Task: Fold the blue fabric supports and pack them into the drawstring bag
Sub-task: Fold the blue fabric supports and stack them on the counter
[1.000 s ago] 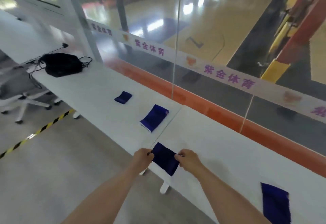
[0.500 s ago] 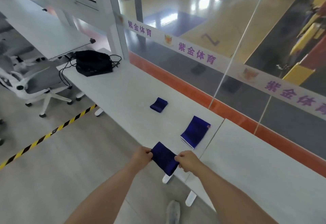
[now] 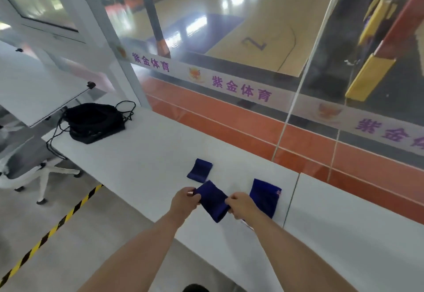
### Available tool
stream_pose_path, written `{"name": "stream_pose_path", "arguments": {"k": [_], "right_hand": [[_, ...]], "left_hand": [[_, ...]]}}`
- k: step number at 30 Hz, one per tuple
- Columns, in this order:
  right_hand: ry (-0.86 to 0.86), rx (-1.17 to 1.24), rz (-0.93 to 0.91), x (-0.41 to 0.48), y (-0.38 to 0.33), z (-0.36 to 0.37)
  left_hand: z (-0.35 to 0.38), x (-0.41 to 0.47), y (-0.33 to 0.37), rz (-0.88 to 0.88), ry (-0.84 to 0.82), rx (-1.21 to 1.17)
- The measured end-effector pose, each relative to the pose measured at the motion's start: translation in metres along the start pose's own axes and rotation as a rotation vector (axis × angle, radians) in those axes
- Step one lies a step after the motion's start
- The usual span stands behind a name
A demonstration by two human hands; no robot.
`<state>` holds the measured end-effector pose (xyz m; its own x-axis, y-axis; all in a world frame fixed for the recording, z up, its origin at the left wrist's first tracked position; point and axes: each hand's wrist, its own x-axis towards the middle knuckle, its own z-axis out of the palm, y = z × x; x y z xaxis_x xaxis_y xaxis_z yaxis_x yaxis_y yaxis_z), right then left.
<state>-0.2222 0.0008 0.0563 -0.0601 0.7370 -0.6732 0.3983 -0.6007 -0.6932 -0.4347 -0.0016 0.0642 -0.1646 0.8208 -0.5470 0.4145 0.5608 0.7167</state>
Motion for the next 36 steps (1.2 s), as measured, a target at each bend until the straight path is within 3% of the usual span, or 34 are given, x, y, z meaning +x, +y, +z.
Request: {"name": "stream_pose_path", "arguments": {"k": [9, 15, 17, 20, 31, 36], "right_hand": [[0.292, 0.251, 0.162, 0.055, 0.009, 0.010], [0.413, 0.392, 0.308, 0.100, 0.016, 0.037], [0.380, 0.302, 0.342, 0.111, 0.021, 0.045], [0.461, 0.152, 0.391, 0.115, 0.027, 0.046], [0.536, 0.014, 0.483, 0.038, 0.028, -0.013], [0.655, 0.043, 0.547, -0.025, 0.063, -0.041]], "left_hand": [[0.056, 0.101, 0.046, 0.156, -0.172, 0.215], [0.077, 0.162, 0.032, 0.394, -0.366, 0.579], [0.078, 0.177, 0.012, 0.471, -0.459, 0.824], [0.077, 0.187, -0.005, 0.540, -0.522, 1.013], [0.115, 0.154, 0.061, 0.901, -0.627, 1.361], [0.166, 0.098, 0.089, 1.014, -0.742, 1.364]]}}
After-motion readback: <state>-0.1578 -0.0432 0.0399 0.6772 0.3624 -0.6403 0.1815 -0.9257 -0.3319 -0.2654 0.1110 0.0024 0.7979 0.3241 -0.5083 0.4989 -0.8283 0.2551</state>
